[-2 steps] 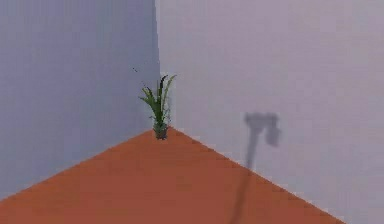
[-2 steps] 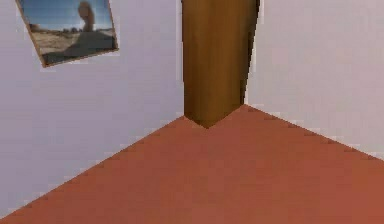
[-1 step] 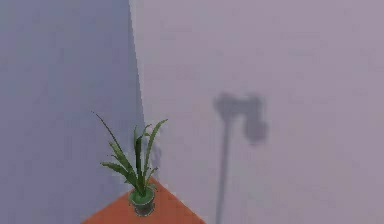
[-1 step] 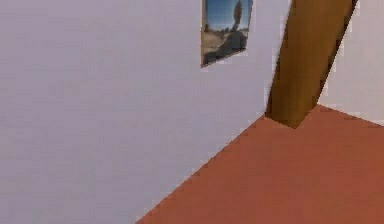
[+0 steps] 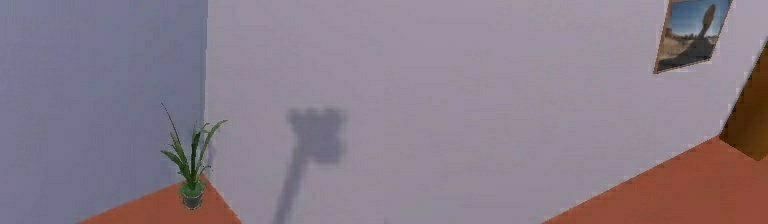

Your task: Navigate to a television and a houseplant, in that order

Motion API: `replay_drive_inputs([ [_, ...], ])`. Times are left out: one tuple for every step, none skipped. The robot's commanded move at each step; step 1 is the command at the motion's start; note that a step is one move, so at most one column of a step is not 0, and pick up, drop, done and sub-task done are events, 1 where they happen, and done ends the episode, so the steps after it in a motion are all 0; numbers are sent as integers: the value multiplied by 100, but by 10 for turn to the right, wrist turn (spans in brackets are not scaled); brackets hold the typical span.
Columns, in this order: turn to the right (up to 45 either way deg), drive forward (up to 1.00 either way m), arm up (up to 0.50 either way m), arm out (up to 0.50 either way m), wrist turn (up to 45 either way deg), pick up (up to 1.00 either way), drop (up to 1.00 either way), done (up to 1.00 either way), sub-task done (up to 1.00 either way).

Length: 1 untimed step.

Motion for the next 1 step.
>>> replay_drive_inputs([
  [0, 0, 0, 0, 0, 0, 0, 100, 0],
])
